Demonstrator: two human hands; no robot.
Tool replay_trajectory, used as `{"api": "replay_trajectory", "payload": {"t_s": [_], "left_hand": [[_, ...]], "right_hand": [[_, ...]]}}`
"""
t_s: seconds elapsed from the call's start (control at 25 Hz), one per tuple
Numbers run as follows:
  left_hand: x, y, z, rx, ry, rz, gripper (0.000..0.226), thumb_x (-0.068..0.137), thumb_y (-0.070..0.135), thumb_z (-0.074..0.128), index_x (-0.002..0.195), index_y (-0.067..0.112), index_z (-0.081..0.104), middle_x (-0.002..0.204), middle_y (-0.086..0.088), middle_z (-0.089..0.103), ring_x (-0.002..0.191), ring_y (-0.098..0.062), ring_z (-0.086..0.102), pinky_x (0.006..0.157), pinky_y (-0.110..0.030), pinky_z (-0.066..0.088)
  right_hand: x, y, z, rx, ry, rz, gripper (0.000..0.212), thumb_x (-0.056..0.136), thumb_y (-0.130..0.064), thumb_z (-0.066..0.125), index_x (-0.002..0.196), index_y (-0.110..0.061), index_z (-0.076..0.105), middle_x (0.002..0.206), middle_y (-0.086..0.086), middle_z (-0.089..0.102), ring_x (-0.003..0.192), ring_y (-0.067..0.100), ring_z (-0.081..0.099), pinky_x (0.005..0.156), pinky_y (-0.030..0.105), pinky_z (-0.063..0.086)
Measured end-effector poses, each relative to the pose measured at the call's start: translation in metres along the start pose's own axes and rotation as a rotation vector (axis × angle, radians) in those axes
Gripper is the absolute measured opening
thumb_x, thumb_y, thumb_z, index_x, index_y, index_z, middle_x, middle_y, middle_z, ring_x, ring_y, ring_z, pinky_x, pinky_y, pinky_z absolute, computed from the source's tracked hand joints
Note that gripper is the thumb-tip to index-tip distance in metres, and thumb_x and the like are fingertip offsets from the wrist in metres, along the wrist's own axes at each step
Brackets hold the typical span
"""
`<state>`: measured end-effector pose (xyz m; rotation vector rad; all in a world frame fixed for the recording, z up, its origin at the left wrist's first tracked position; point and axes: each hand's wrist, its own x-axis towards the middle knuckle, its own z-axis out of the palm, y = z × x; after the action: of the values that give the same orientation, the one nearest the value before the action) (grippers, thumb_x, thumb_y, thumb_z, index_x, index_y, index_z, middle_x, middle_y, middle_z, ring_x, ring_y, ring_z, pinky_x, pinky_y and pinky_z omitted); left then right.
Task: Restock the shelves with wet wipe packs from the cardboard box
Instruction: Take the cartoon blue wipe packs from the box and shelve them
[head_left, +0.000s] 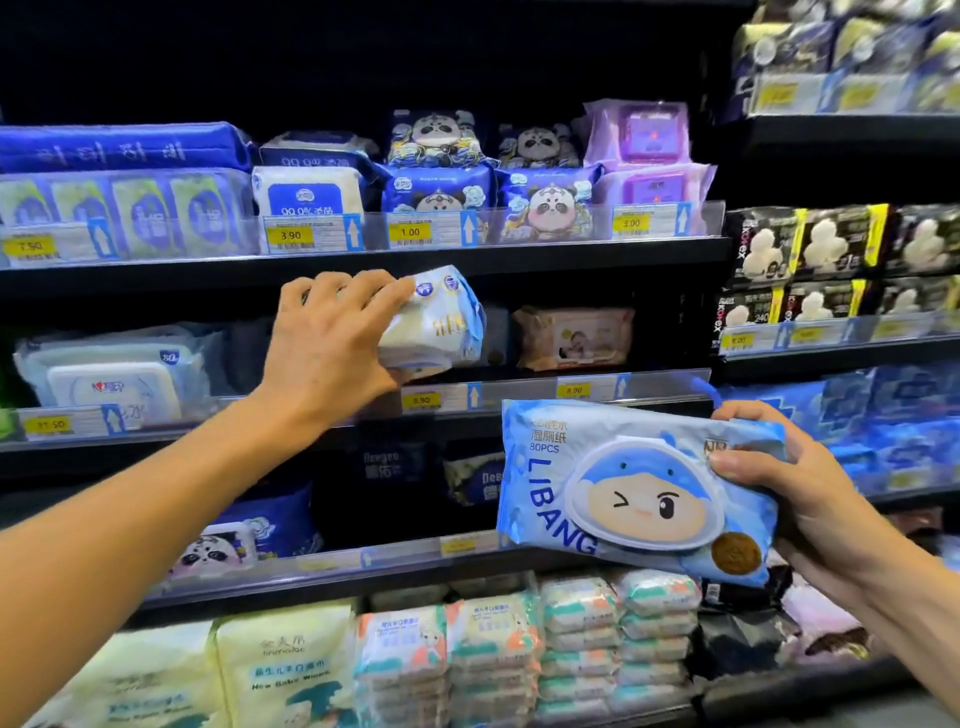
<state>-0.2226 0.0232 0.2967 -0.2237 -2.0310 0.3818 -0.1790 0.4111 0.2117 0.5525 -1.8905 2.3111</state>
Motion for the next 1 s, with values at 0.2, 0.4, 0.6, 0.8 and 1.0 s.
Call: {"api": "replay_trajectory", "payload": {"t_s": [0.2, 0.4, 0.6, 0.8, 1.0], "left_hand": [[0.014, 0.009, 0.041, 0.173, 0.124, 0.079, 0.068, 0.081, 0.052, 0.068, 0.139, 0.023, 0.047, 0.132, -0.007, 0.054, 0.109, -0.037, 0.051, 0.090, -0.048, 0.036], [0.012, 0.009, 0.064, 0.147, 0.093, 0.111, 0.076, 0.074, 0.041, 0.080, 0.141, 0.020, 0.050, 0.131, -0.012, 0.054, 0.110, -0.041, 0.050, 0.091, -0.051, 0.037], [0.019, 0.006, 0.070, 0.022, -0.068, 0.047, 0.078, 0.062, 0.039, 0.090, 0.132, 0.020, 0.060, 0.124, -0.014, 0.061, 0.095, -0.041, 0.056, 0.080, -0.050, 0.048], [0.030, 0.012, 0.074, -0.133, -0.261, -0.186, 0.062, 0.063, 0.066, 0.081, 0.105, 0.022, 0.069, 0.097, -0.008, 0.068, 0.084, -0.034, 0.062, 0.067, -0.041, 0.049], [0.065, 0.003, 0.081, -0.249, -0.729, -0.347, 0.066, 0.066, 0.075, 0.071, 0.069, 0.010, 0.059, 0.065, -0.008, 0.061, 0.062, -0.020, 0.054, 0.057, -0.035, 0.041]], "right_hand": [[-0.008, 0.017, -0.026, 0.014, 0.018, 0.001, 0.027, 0.070, -0.005, 0.066, 0.092, -0.020, 0.062, 0.079, 0.006, 0.062, 0.061, 0.020, 0.064, 0.052, 0.024, 0.055], [-0.003, 0.022, -0.036, 0.043, 0.026, 0.008, 0.032, 0.066, -0.002, 0.070, 0.091, -0.020, 0.063, 0.080, 0.006, 0.062, 0.060, 0.019, 0.063, 0.052, 0.022, 0.054], [0.009, 0.022, -0.030, 0.079, 0.008, 0.008, 0.032, 0.065, -0.003, 0.069, 0.092, -0.019, 0.061, 0.076, 0.005, 0.063, 0.059, 0.018, 0.064, 0.050, 0.023, 0.055], [0.015, 0.029, -0.019, 0.095, -0.026, 0.018, 0.037, 0.059, -0.008, 0.076, 0.091, -0.022, 0.063, 0.079, 0.006, 0.063, 0.061, 0.020, 0.063, 0.051, 0.024, 0.055], [0.027, 0.033, -0.006, 0.079, -0.048, 0.017, 0.051, 0.047, -0.014, 0.087, 0.092, -0.023, 0.065, 0.085, 0.011, 0.063, 0.064, 0.025, 0.063, 0.053, 0.028, 0.056]]}}
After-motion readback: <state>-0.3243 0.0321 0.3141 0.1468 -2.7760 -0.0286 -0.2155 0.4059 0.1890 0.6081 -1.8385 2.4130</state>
